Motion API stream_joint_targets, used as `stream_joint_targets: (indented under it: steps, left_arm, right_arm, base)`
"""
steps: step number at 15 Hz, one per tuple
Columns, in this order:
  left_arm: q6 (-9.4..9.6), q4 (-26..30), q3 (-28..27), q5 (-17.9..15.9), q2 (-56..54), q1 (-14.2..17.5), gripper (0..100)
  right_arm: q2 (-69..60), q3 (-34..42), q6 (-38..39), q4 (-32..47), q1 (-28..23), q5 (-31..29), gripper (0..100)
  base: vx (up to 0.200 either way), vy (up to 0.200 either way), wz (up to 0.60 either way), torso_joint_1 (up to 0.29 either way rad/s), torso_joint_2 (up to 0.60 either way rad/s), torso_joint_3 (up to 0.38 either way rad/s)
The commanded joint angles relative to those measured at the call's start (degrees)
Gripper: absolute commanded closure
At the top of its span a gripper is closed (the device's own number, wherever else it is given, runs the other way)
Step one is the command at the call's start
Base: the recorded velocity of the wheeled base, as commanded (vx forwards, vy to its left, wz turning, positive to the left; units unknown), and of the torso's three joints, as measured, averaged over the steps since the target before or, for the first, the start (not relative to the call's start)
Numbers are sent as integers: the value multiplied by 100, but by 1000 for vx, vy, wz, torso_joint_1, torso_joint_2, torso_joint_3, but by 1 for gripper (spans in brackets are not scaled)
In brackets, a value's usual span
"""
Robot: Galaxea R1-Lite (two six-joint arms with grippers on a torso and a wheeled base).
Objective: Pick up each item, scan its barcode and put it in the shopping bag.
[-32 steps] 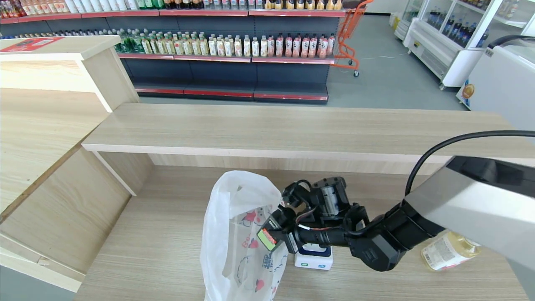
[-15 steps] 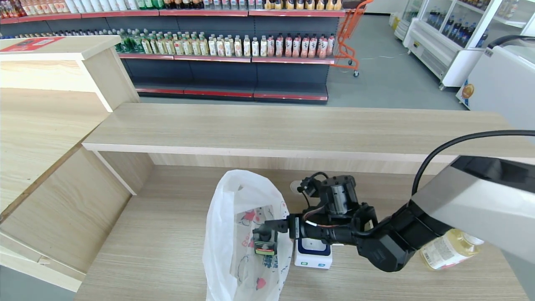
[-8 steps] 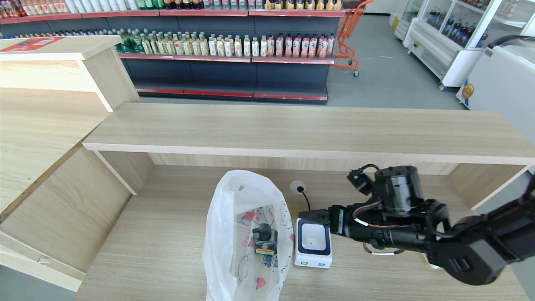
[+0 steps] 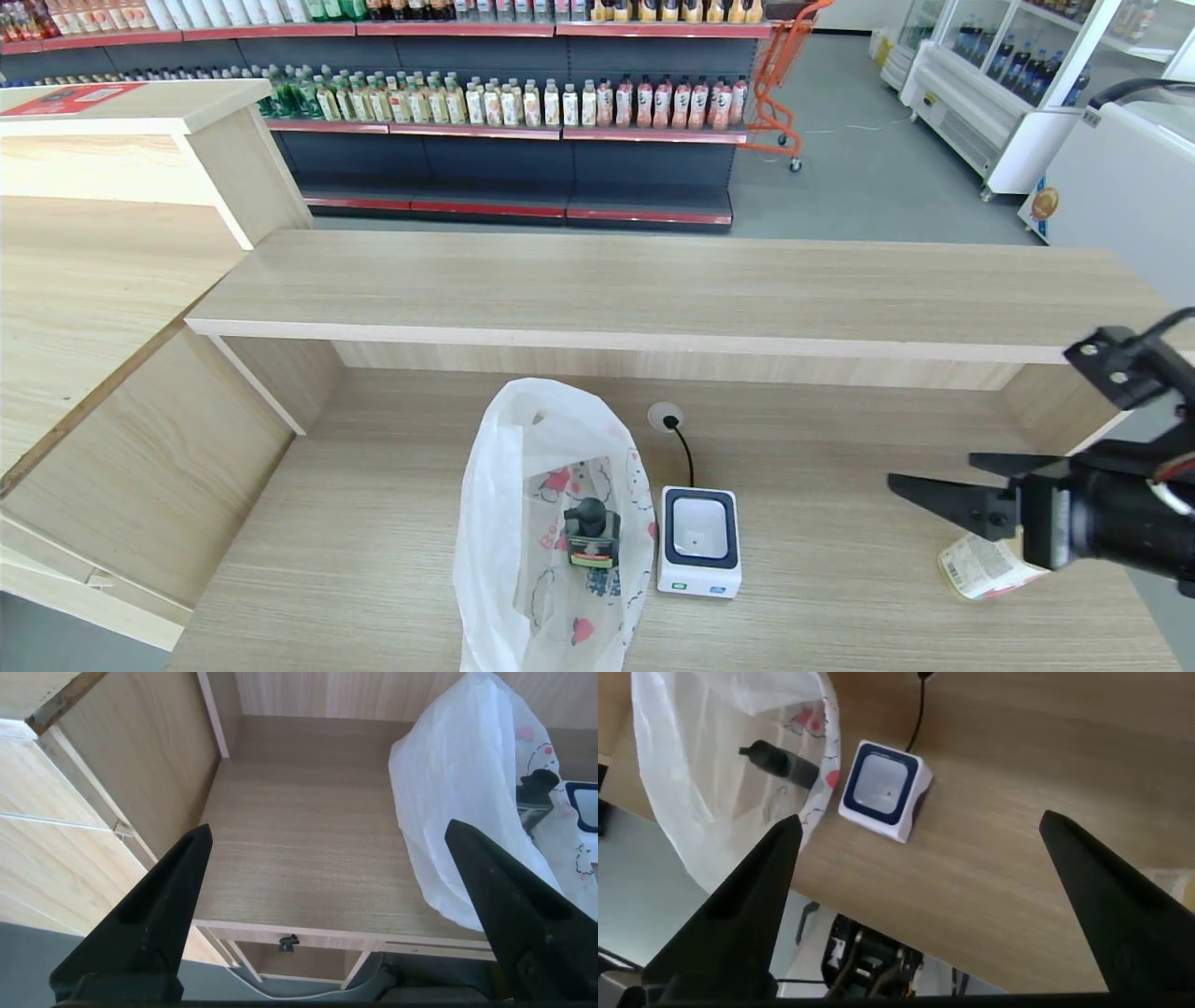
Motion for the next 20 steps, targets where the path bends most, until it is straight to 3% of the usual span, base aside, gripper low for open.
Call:
stream_joint_targets:
  steps: [1,5,9,14,18,20]
  left_arm:
    - [2,0,0,2,-2,0,0]
    - [11,0,0,2,-2,0,0]
    - [2,0,0,2,-2,0,0]
    - [2,0,0,2,-2,0,0]
    - [2,0,0,2,-2,0,0]
    - [2,0,0,2,-2,0,0]
  right_arm:
    - [-1533,-32,-207,915,-261,-155,0]
    - [-1639,-173,-163,1178,-727,-120,0]
    - [-1533,-190,145,1178,-841,-137,0]
    - [-1349,-164,136,1187,-1404,-155,0]
    - [-1111,-146,136,1187,-1878,-155,0]
    - [-1059,-138,136,1187,-2072,-137,0]
  base:
    - [0,0,0,0,0,0]
    - [0,0,0,0,0,0]
    - [-200,0,0,7,5,2]
    - [-200,0,0,-7,-2,0]
    - [0,0,0,0,0,0]
    - [0,-200,0,19,7,-2]
